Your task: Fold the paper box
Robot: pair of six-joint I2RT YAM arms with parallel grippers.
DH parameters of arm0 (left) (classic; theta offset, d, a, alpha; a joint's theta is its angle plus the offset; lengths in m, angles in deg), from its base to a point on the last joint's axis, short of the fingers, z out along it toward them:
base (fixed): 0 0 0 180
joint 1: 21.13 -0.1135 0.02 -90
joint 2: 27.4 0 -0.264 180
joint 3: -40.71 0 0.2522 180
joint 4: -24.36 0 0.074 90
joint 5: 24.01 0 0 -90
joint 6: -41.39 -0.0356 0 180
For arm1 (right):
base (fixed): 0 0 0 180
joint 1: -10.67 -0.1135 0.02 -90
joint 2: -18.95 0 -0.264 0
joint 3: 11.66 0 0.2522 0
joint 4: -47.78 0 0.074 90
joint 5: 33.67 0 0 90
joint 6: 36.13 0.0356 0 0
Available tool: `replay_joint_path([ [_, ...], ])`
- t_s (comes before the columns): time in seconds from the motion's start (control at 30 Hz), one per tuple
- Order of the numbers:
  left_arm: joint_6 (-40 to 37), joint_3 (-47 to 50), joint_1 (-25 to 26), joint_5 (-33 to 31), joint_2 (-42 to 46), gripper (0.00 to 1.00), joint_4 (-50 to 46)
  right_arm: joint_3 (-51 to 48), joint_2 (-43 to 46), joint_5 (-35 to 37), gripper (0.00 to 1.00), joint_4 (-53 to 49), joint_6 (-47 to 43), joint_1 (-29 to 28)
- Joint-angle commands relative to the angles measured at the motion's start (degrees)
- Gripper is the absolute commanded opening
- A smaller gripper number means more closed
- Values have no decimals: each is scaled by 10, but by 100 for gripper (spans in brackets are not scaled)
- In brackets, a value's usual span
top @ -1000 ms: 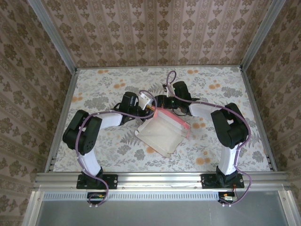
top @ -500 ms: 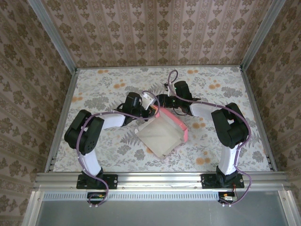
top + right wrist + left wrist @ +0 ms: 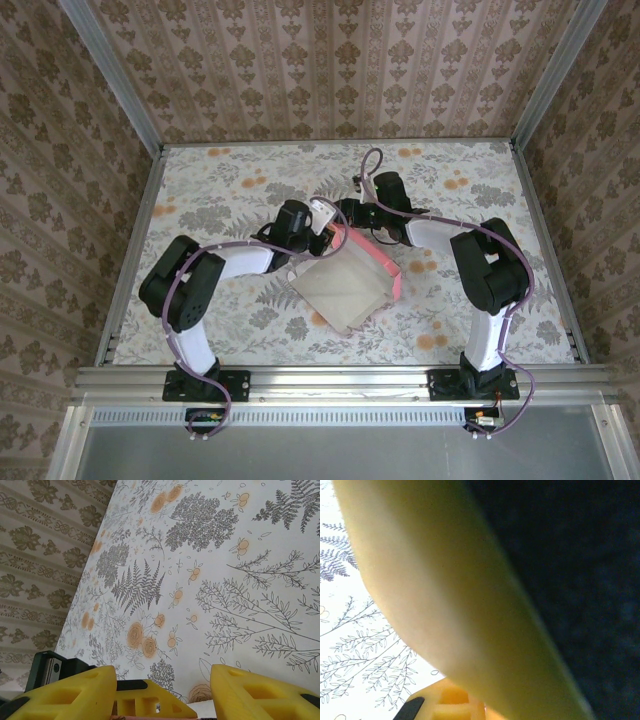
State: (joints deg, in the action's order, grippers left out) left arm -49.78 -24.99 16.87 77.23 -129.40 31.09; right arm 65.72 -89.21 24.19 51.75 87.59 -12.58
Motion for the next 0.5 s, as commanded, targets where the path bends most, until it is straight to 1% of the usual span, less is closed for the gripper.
replay_joint_path([
  [0.0,-13,-3,3,-67,1,1,18,-27,-20,-2,55,-62,-3,-13],
  [0.07,-6,6,3,-73,8,1,23,-24,-13,-7,56,-65,9,-9],
  [0.3,14,47,3,-124,47,2,25,0,53,-47,69,-86,55,23],
  [0.4,26,66,4,-152,59,3,28,7,76,-53,70,-110,66,40],
  [0.47,32,76,4,-169,66,4,28,-6,88,-77,72,-85,87,57],
])
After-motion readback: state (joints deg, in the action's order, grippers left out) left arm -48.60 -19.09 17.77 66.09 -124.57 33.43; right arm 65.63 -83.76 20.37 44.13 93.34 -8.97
